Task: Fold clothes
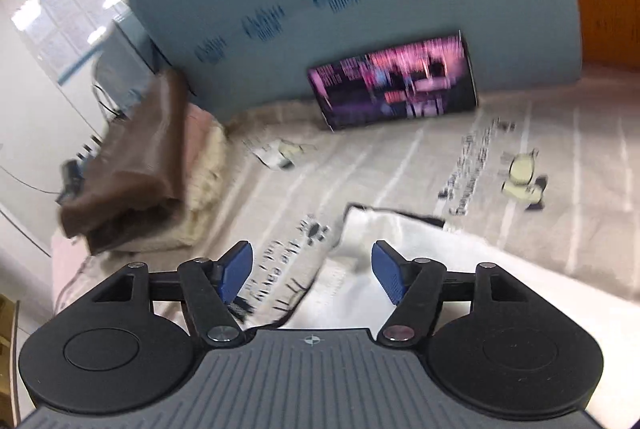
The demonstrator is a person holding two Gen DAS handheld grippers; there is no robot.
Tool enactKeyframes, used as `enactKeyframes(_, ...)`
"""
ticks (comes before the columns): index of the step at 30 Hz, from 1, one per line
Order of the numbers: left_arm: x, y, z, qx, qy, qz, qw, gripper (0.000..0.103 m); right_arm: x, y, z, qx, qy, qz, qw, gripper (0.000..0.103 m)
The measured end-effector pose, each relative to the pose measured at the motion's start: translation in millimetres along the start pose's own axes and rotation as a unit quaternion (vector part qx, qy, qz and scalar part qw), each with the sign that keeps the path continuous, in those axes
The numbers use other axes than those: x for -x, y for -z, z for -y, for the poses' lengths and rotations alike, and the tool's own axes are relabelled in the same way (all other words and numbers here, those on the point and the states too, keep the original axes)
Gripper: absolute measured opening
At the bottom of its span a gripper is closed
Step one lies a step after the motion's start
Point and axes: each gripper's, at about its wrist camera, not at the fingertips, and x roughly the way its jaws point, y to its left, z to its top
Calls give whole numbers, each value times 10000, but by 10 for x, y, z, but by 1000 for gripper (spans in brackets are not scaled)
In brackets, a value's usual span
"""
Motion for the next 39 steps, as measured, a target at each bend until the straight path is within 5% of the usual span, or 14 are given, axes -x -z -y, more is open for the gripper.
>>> enactKeyframes(6, 39, 32, 108, -74, 246, -223, 9994, 75, 628, 48, 113, -48, -61, 499, 9987, 75)
enactKeyframes(15, -148, 77, 251, 167, 66, -837, 9963, 79, 1362, 268, 648, -400, 688, 940, 9924, 82)
enactKeyframes(26, -240, 78, 422, 10, 82, -1254, 9921, 94, 1358, 506, 1145, -1110, 966, 450, 9881, 82)
enactKeyframes(39, -555, -11, 215, 1326, 814, -1045, 9823, 98, 1190, 612, 1340, -1785, 236, 523, 9823, 83)
